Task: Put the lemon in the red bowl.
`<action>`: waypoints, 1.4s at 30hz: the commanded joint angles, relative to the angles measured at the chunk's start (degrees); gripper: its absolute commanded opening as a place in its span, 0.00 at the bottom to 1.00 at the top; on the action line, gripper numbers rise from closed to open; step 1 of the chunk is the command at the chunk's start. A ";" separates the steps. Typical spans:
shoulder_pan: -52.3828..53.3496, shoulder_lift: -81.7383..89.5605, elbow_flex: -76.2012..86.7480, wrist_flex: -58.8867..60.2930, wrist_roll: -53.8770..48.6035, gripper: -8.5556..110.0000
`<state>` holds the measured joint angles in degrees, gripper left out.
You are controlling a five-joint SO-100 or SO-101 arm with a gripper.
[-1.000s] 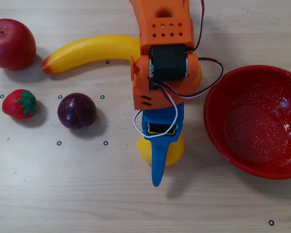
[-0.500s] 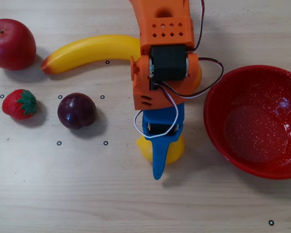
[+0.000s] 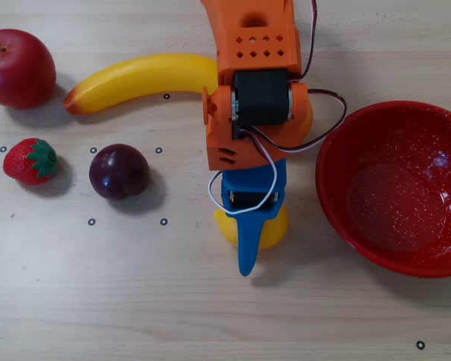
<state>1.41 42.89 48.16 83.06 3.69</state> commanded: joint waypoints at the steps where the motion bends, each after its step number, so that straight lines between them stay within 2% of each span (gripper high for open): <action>1: -0.18 3.34 -2.55 -0.88 1.05 0.44; 22: -0.44 3.52 -2.29 -0.79 1.85 0.36; 28: -0.53 3.78 -1.85 -1.05 2.64 0.28; 31: -0.35 4.13 -1.58 -0.53 3.96 0.07; 42: -1.05 10.81 -5.71 7.73 1.23 0.07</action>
<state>1.41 45.44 48.16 88.51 6.06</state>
